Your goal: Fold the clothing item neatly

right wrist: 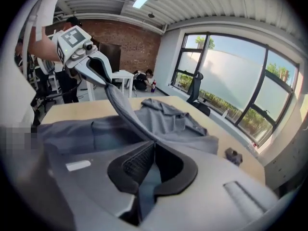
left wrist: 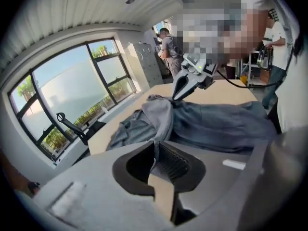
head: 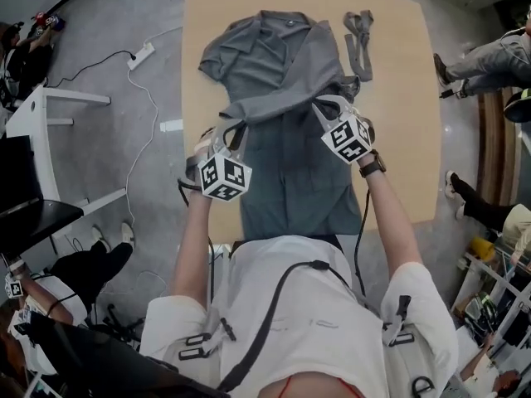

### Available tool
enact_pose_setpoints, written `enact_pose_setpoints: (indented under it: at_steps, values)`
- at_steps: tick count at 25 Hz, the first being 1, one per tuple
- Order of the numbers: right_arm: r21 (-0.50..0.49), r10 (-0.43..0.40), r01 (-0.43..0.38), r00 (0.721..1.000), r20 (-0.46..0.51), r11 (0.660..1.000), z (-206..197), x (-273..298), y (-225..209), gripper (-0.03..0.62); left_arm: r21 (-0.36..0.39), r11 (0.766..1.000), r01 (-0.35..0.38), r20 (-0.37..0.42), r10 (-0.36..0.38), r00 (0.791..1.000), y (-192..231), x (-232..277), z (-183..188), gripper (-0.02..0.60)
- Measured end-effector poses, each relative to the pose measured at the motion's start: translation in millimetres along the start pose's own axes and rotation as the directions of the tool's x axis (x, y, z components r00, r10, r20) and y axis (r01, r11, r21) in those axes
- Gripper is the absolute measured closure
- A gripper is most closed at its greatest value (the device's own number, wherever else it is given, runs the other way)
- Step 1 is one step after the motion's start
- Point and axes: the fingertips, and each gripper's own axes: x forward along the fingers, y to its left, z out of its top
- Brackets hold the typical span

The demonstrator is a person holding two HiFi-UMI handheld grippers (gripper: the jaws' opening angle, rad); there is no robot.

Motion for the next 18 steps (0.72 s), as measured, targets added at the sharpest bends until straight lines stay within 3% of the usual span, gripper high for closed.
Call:
enact_pose_setpoints:
  at_steps: [4,8,11,14,16,18]
  values:
    - [0.099,0.073,-0.059,0.987,-0.143,0.993,-76,29,61,0.588,-0.053,0.989,0.140,-0.135,-0.146,0.980,-96,22,-66,0.543]
    - [0.236,0.092,-0.057,0.986,-0.137,0.970,-92,28,91,0.588,-0.148,0.971,0.188,-0.195,-0.215,0.957,-144,30,-93,0.529]
    - [0.313,0.065,-0.044,0.996,-0.057,0.949,-74,20,96,0.588,-0.230,0.959,0.168,-0.199,-0.215,0.956,-142,27,-96,0.517]
    - [0.406,0.005,-0.018,0.999,0.031,0.914,-50,8,84,0.588,-0.346,0.930,0.121,-0.140,-0.179,0.974,-120,21,-87,0.511]
    - [0.464,-0.023,-0.023,0.995,0.092,0.886,-31,-2,78,0.588,-0.433,0.897,0.092,-0.078,-0.139,0.987,-100,13,-77,0.513]
    - [0.494,-0.045,-0.034,0.988,0.146,0.869,-12,-11,74,0.588,-0.516,0.852,0.090,-0.015,-0.113,0.993,-83,4,-65,0.572]
